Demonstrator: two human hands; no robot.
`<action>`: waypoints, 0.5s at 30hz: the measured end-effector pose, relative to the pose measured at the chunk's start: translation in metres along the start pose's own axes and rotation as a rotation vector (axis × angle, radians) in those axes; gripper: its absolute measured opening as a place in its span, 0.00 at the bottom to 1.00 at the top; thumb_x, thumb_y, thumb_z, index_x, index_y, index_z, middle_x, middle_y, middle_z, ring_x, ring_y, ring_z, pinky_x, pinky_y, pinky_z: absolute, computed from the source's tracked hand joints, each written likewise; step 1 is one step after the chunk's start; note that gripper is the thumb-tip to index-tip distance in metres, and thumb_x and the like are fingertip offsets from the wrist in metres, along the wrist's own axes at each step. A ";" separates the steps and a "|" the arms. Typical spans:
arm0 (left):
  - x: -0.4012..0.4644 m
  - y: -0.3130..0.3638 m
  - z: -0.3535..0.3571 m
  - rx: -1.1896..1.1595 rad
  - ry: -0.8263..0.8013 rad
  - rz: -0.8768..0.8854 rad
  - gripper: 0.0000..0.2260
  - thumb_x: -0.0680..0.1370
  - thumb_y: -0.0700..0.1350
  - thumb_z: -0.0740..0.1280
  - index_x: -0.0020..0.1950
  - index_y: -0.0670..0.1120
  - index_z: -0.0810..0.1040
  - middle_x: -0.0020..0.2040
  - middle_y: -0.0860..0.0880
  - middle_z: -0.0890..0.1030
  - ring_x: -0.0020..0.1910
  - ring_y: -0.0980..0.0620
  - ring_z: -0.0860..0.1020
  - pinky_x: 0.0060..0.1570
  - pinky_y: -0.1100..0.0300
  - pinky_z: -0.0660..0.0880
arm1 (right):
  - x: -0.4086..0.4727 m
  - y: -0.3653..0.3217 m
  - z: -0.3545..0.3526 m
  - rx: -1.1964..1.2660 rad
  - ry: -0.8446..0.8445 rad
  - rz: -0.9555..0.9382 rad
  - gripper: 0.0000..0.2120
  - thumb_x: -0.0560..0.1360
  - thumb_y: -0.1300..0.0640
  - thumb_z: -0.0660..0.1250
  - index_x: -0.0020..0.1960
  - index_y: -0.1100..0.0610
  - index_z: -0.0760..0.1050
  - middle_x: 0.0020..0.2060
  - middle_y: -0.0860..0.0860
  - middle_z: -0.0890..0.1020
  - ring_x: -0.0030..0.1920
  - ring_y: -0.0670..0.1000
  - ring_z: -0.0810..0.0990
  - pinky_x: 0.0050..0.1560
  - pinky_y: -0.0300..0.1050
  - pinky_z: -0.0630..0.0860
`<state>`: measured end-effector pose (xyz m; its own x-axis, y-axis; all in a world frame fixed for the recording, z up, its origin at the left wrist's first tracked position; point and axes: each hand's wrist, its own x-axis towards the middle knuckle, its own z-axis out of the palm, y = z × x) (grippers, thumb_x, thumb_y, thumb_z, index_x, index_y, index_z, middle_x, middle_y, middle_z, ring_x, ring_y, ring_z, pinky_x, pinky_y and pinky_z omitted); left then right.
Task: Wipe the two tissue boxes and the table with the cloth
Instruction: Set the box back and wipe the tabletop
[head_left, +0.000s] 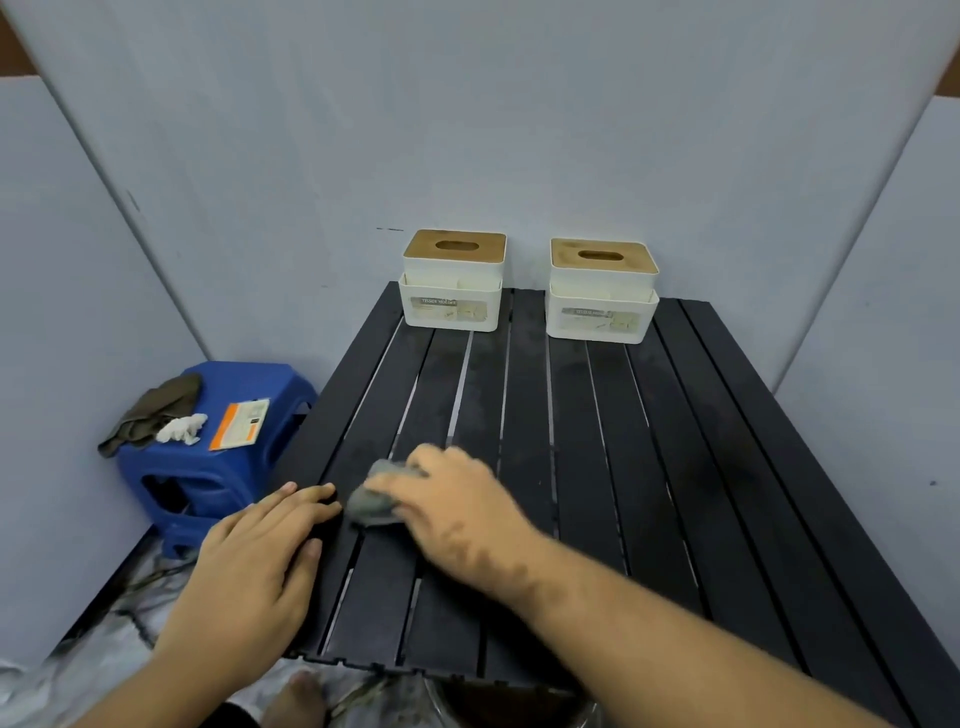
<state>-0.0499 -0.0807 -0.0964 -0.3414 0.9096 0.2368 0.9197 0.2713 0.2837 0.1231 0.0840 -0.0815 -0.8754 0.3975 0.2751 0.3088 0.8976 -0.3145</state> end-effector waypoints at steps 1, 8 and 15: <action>0.000 -0.001 0.000 -0.001 -0.004 -0.005 0.20 0.78 0.57 0.51 0.64 0.61 0.76 0.69 0.68 0.71 0.74 0.59 0.66 0.64 0.56 0.63 | 0.007 0.024 -0.010 -0.037 0.007 0.038 0.14 0.79 0.46 0.59 0.64 0.35 0.72 0.51 0.50 0.75 0.50 0.60 0.75 0.50 0.55 0.75; 0.000 0.004 0.002 0.000 -0.007 -0.009 0.19 0.79 0.57 0.51 0.64 0.63 0.76 0.68 0.71 0.69 0.73 0.63 0.64 0.66 0.56 0.62 | 0.038 0.196 -0.059 -0.212 0.262 1.025 0.14 0.80 0.57 0.60 0.64 0.53 0.75 0.62 0.60 0.71 0.59 0.65 0.71 0.59 0.59 0.74; 0.001 -0.003 0.003 0.020 -0.014 -0.017 0.20 0.78 0.57 0.51 0.64 0.63 0.77 0.69 0.71 0.69 0.74 0.61 0.65 0.64 0.56 0.64 | 0.103 0.052 0.013 -0.023 0.066 0.244 0.13 0.81 0.57 0.61 0.63 0.47 0.75 0.55 0.55 0.74 0.54 0.59 0.72 0.54 0.53 0.74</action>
<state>-0.0525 -0.0798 -0.0999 -0.3542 0.9093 0.2186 0.9177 0.2929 0.2685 0.0437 0.1690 -0.0811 -0.7483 0.6135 0.2524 0.5167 0.7776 -0.3582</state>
